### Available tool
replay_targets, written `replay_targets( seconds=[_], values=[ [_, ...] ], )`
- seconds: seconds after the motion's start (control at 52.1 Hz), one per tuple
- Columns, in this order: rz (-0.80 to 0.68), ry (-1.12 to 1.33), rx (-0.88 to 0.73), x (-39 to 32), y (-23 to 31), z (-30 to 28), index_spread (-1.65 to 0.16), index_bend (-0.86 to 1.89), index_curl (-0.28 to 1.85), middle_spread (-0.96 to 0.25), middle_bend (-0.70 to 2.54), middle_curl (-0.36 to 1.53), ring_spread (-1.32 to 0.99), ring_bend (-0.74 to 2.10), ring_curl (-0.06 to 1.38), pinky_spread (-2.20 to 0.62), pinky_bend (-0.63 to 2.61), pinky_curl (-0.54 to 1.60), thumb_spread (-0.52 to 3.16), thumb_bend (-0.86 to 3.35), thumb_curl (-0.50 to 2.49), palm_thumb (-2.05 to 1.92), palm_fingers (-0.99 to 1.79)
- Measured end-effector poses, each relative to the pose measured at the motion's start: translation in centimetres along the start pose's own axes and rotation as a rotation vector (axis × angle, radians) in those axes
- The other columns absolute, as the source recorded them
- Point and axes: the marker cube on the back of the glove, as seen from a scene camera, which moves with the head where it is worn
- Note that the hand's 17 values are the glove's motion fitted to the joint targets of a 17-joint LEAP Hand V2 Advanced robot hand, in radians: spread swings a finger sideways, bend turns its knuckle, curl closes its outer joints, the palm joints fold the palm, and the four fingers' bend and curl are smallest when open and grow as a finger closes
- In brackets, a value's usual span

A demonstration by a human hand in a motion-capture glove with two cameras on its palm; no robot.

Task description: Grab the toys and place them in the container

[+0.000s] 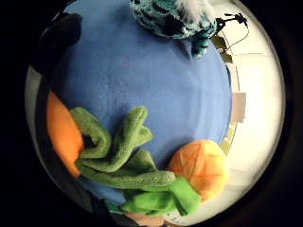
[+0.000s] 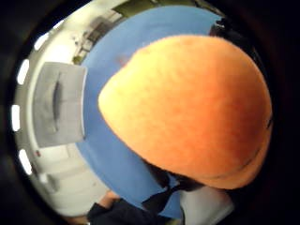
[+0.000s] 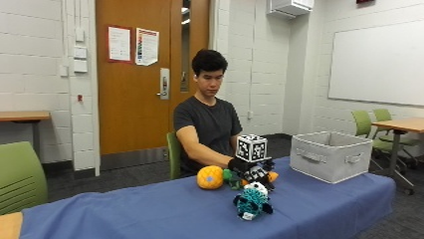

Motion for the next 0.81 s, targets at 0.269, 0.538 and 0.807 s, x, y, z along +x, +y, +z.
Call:
replay_targets(
  seconds=[0.269, 0.538, 0.807],
  values=[
    [-0.037, -0.071, 0.036, 0.7, -1.0, -2.8, -0.31, 0.75, 0.61, -0.27, 0.23, 0.31, -0.52, 0.44, 0.26, -0.31, 0.38, 0.31, 1.22, 0.18, 0.25, 0.37, 0.93],
    [-0.022, -0.044, 0.066, 0.8, -3.7, -10.1, -0.31, 0.38, 0.67, -0.38, 0.65, 0.48, -0.49, 0.94, 0.44, -0.48, 0.6, 0.39, 0.98, 0.21, 0.44, 0.61, 1.37],
    [-0.14, -0.028, 0.246, -9.1, -5.4, -25.2, -0.35, 0.32, 0.81, -0.36, 0.96, 0.61, -0.42, 1.15, 0.53, -0.5, 0.72, 0.42, 0.79, 0.18, 0.58, 0.67, 1.27]
  ],
)
